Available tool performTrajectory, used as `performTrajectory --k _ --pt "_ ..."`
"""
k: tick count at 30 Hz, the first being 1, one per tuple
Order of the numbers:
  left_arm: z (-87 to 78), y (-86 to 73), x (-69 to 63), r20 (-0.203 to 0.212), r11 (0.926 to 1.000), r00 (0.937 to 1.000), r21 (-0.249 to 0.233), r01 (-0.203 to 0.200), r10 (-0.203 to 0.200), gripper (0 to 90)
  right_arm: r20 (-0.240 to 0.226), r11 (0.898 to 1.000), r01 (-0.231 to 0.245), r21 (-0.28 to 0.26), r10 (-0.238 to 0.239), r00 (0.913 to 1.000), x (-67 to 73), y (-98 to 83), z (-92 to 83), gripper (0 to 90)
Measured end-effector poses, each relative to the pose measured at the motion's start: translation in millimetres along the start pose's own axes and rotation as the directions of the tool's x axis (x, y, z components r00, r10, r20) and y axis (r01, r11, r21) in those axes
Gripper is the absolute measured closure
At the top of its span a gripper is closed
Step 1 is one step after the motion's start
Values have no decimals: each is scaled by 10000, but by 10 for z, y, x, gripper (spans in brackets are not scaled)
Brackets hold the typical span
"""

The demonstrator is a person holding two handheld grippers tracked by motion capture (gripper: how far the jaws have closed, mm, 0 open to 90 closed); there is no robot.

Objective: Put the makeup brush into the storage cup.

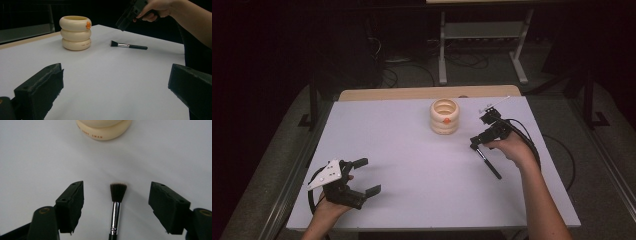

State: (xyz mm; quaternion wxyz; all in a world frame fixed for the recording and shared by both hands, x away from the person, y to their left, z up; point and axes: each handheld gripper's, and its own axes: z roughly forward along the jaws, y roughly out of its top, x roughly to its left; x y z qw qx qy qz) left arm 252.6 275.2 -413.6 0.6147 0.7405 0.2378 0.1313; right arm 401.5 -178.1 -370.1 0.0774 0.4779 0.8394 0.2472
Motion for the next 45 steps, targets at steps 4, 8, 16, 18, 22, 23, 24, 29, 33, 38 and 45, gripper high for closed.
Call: performTrajectory --k 4,8,16,18,22,23,24,29,33,38,45 --pt "2 0 -1 7 10000 10000 -37 16 -16 0 -5 9997 -31 230 31 10000 4 -4 24 298" --pt "-3 0 2 -16 10000 10000 41 -23 23 0 11 9980 -39 625 38 10000 -1 -15 68 335" --pt "-1 -1 0 -1 10000 10000 85 1 -1 0 -94 9946 -72 1036 82 9999 -38 -41 141 409" --pt "0 -1 1 -1 10000 10000 91 -10 10 0 -92 9929 -153 1180 165 9998 -38 -47 166 432" --pt "-1 -2 2 -11 10000 10000 91 11 -11 0 -100 9891 -7 1475 22 9999 -23 -55 232 469" --pt "-1 -2 2 -11 10000 10000 94 7 -6 0 -109 9879 1 1552 16 9999 -18 -55 245 478" --pt "-1 -1 1 -6 10000 10000 97 -7 7 0 -104 9873 9 1591 7 9999 -14 -56 255 486" --pt "0 -2 2 -12 9999 10000 103 15 -15 0 -101 9835 136 1803 -120 9999 -13 -65 305 524" --pt "2 -3 2 -5 9999 10000 160 4 -4 0 -100 9798 144 1995 -127 9999 -15 -77 342 555" --pt "2 -3 2 -4 9999 10000 169 -34 35 0 -83 9756 141 2189 -126 9999 -12 -86 391 596" --pt "4 -2 2 -9 9998 10000 171 -29 29 0 -52 9742 99 2253 -89 9999 -34 -100 428 641"
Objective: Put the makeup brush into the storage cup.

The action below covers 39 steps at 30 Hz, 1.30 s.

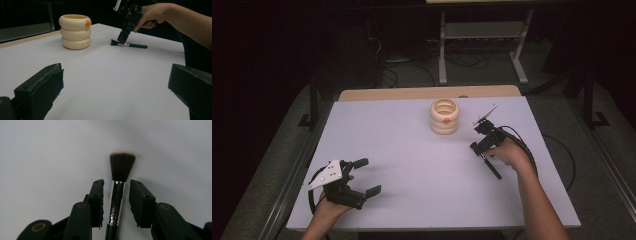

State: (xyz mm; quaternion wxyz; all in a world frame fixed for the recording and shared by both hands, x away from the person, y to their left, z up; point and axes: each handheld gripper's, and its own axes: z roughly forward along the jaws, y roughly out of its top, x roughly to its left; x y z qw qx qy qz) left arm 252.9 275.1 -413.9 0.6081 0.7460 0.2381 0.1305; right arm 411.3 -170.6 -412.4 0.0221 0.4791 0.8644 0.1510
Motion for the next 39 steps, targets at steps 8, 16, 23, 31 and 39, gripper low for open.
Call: performTrajectory --k 8,16,23,31,39 --pt "1 0 1 2 10000 10000 -3 -2 2 0 -11 9999 61 152 -61 10000 5 3 35 683" --pt "2 -1 1 -3 10000 10000 -12 25 -25 0 74 9994 178 313 -181 9998 8 2 58 712" --pt "1 -1 2 -9 10000 10000 9 14 -14 0 286 9986 245 469 -259 9993 26 6 85 728" --pt "-1 1 3 16 10000 10000 -29 -1 1 0 371 9984 240 503 -259 9990 24 6 87 753" --pt "0 -2 5 32 10000 10000 -73 1 0 0 228 9987 205 474 -216 9995 12 2 80 760"
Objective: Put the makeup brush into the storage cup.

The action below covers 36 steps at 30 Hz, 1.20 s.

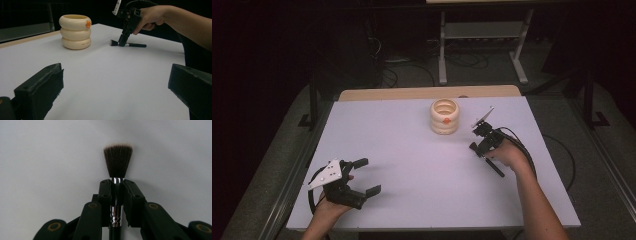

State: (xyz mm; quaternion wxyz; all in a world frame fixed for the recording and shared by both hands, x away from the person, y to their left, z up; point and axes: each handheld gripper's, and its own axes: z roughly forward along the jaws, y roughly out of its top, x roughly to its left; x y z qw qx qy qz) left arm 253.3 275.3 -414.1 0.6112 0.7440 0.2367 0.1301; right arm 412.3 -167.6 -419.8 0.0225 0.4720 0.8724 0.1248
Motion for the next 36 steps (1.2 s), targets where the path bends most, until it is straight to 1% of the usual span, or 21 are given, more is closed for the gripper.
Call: performTrajectory --k 1,6,8,19,23,28,32,35,36 --pt "-4 2 -2 -26 10000 10000 52 14 -14 0 -25 10000 -3 -11 3 10000 -2 -1 -1 761" --pt "0 0 0 -10 10000 10000 -8 22 -22 0 -21 10000 -39 -88 39 10000 -14 -4 -10 761" --pt "-3 1 0 -24 10000 10000 44 17 -17 0 -116 9997 -98 -215 96 9999 -18 -5 -26 761" --pt "-4 3 -1 -34 10000 10000 54 25 -24 0 -217 9971 -206 -731 191 9996 -55 -15 -101 764" --pt "-3 1 1 -32 10000 10000 46 40 -40 0 -370 9949 -349 -947 315 9988 -66 -23 -141 764" --pt "0 1 -4 -34 10000 10000 47 73 -72 0 -437 9901 -441 -1330 386 9983 -85 -31 -187 764" --pt "0 1 -4 -36 10000 10000 45 80 -80 0 -620 9877 -363 -1522 271 9977 -94 -35 -222 764" --pt "-1 1 -3 -34 10000 10000 50 73 -73 0 -670 9844 -504 -1685 395 9970 -88 -35 -237 764" --pt "-3 1 -1 -38 10000 10000 62 67 -66 0 -675 9835 -477 -1748 363 9971 -94 -36 -243 764"
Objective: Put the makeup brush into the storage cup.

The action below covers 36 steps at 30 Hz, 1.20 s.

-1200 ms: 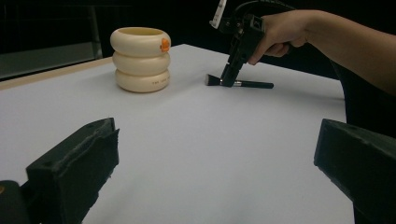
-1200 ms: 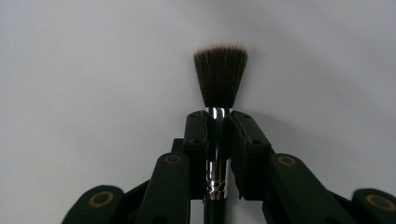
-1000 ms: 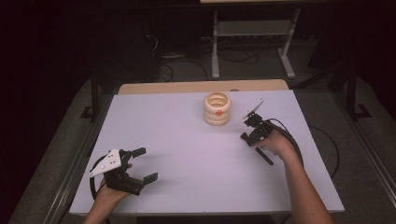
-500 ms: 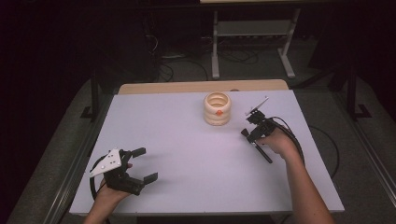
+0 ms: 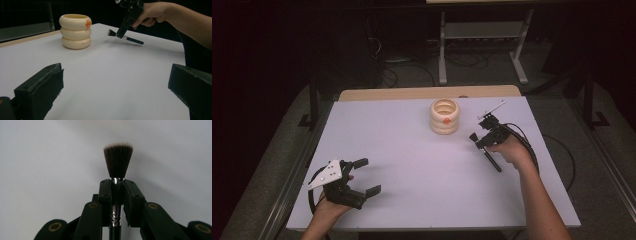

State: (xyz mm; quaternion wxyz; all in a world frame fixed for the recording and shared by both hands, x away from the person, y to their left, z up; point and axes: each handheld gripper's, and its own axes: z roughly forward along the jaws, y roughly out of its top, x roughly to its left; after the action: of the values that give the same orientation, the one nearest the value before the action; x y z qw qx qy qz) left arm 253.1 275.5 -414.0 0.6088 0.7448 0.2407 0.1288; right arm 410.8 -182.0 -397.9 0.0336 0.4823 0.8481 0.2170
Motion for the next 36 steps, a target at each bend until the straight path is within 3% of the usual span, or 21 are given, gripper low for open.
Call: performTrajectory --k 17,36 --pt "3 -1 -3 0 10000 10000 -18 35 -35 0 -172 9903 -380 -1339 360 9992 -30 4 -135 764" --pt "2 0 -4 33 10000 10000 -40 47 -47 0 -340 9533 -505 -2979 423 9985 -47 -11 -273 764"
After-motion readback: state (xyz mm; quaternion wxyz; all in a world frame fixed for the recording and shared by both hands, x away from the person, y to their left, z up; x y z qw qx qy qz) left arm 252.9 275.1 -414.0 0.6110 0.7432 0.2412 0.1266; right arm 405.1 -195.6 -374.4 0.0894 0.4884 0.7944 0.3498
